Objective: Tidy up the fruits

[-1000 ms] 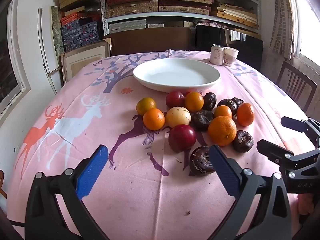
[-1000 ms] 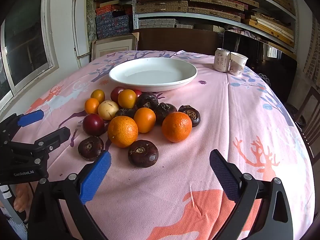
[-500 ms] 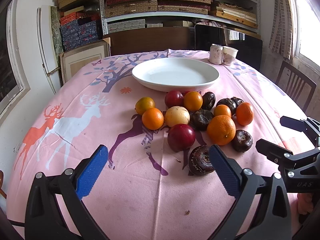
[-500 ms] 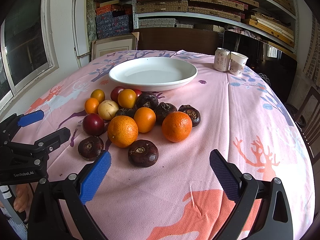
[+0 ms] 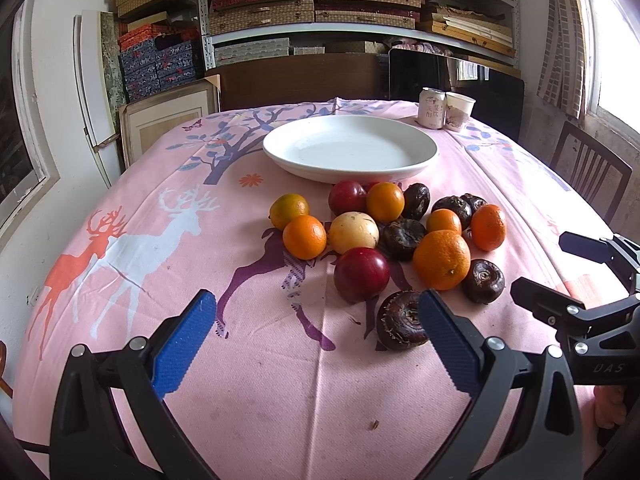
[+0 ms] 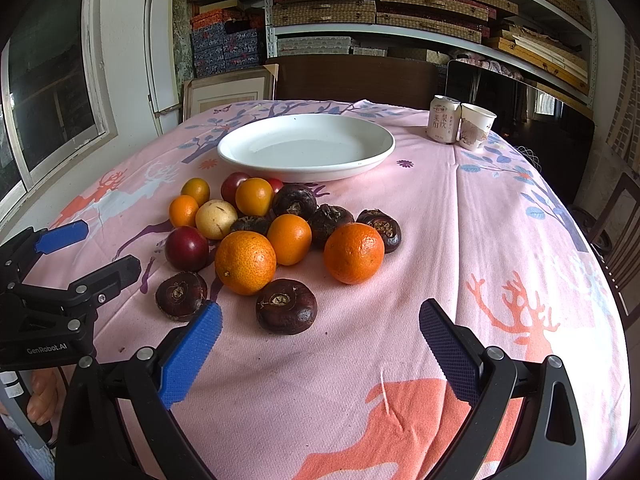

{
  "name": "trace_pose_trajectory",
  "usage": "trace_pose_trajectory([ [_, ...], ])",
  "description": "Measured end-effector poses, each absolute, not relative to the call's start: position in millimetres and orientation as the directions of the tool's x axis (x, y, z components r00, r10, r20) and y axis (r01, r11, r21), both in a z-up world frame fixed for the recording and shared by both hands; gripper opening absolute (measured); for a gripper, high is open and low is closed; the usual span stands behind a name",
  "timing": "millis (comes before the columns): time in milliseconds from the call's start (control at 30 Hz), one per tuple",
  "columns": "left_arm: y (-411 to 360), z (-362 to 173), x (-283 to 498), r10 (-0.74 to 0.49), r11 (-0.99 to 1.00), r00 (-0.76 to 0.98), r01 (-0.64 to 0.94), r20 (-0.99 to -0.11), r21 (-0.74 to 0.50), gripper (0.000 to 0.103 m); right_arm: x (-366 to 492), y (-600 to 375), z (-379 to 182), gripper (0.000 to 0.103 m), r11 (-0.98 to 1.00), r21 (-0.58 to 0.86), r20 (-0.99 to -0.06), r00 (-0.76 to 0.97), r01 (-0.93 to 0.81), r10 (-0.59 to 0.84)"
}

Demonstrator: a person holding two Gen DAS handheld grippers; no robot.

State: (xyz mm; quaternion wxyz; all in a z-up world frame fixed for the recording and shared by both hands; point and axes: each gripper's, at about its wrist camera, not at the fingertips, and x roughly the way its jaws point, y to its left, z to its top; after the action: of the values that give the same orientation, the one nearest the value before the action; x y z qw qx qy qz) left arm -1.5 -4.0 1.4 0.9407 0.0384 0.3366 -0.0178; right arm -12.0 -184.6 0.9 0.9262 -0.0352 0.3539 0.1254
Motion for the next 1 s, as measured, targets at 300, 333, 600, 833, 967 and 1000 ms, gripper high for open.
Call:
trace_pose_trajectory([
  [300, -3.8, 1.5, -1.4, -0.008, 0.996, 0.772, 0.059, -0.635, 0.06, 0.099, -12.5, -184.5, 1.1, 0.1, 0.966, 0.024, -0.664, 0.718, -0.257, 0.208],
  [333, -3.7, 1.5, -1.4, -0.008, 0.996, 0.772, 0.059, -0.635, 0.06, 0.099, -12.5, -184.5, 1.1, 0.1, 0.966, 0.024, -0.664, 0.718, -0.257, 0.208],
  [600, -3.5, 1.5, -1.3, -0.009, 0.996, 0.772, 0.06, -0.635, 0.059, 0.099, -13.3, -184.3, 1.6, 0.1, 0.966, 0.024, -0.664, 0.719, -0.257, 0.208],
  [833, -3.6, 1.7, -1.3, -0.009, 0.996, 0.772, 0.06, -0.636, 0.059, 0.099, -13.7, -184.1, 1.9, 0.1, 0.966, 0.024, -0.664, 0.719, -0.258, 0.208],
  [967, -3.4, 1.7, -1.3, -0.009, 0.996, 0.772, 0.06, -0.635, 0.059, 0.099, -14.0, -184.2, 2.1, 0.1, 0.966, 0.024, -0.663, 0.719, -0.258, 0.208],
  [1000, -3.4, 1.7, -1.3, -0.009, 0.996, 0.772, 0.06, -0.635, 0.058, 0.099, -14.1, -184.2, 2.1, 0.1, 0.966, 0.024, -0.663, 0.719, -0.258, 0.208],
])
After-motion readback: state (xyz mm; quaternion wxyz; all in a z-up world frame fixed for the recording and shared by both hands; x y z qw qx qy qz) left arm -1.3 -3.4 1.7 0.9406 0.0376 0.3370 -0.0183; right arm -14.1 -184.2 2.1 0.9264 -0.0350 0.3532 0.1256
